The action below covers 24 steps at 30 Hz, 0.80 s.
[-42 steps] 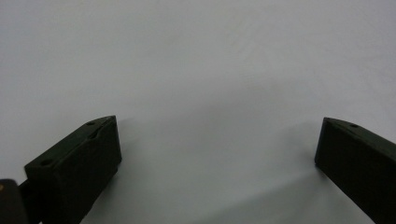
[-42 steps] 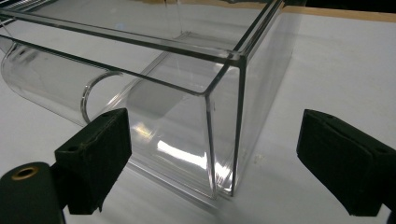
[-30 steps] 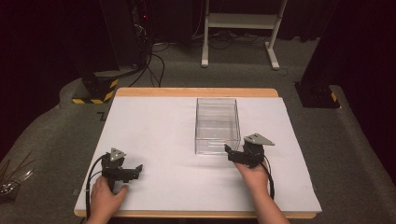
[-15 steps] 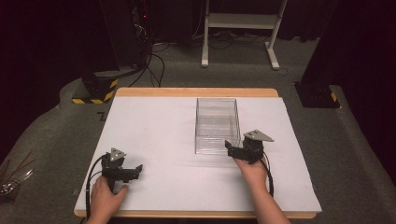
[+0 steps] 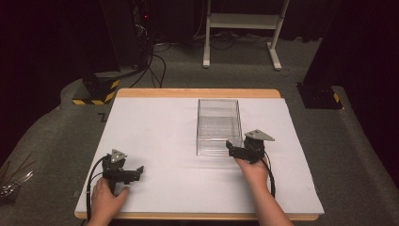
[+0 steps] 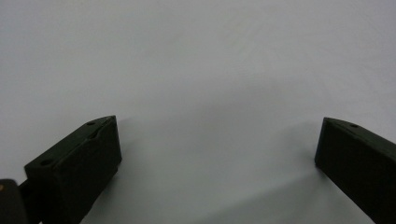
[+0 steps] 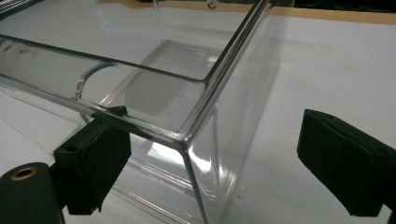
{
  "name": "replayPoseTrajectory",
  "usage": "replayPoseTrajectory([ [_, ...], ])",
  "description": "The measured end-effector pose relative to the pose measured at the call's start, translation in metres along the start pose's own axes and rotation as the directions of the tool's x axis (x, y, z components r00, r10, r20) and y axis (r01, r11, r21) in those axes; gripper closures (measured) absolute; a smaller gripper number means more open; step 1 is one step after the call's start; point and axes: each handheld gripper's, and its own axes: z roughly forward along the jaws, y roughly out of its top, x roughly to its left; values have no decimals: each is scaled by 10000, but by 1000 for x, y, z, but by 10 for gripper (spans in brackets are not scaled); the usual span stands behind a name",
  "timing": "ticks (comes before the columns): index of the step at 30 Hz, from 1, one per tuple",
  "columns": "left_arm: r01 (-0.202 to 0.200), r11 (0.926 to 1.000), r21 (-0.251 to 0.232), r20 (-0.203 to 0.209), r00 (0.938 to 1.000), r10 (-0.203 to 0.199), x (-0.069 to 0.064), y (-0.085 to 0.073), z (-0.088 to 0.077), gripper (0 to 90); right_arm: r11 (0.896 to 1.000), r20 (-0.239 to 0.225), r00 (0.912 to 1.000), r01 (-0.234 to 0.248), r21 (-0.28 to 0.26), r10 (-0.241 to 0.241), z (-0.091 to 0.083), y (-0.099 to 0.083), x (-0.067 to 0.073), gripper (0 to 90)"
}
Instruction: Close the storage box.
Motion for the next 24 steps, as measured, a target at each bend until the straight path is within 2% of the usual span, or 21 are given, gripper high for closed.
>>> replayPoseTrajectory([
  [10,2,10000,0,2,10000,-2,0,0,0,5,9996,-178,9998,114,255,-110,-5,0,0,137],
  [18,-5,10000,8,4,10000,5,0,0,0,5,9992,-298,9989,365,168,-360,-22,-6,2,140],
  [24,-8,10000,-1,-17,10000,8,0,0,0,5,9974,-60,9983,576,426,-574,-45,-26,-9,143],
])
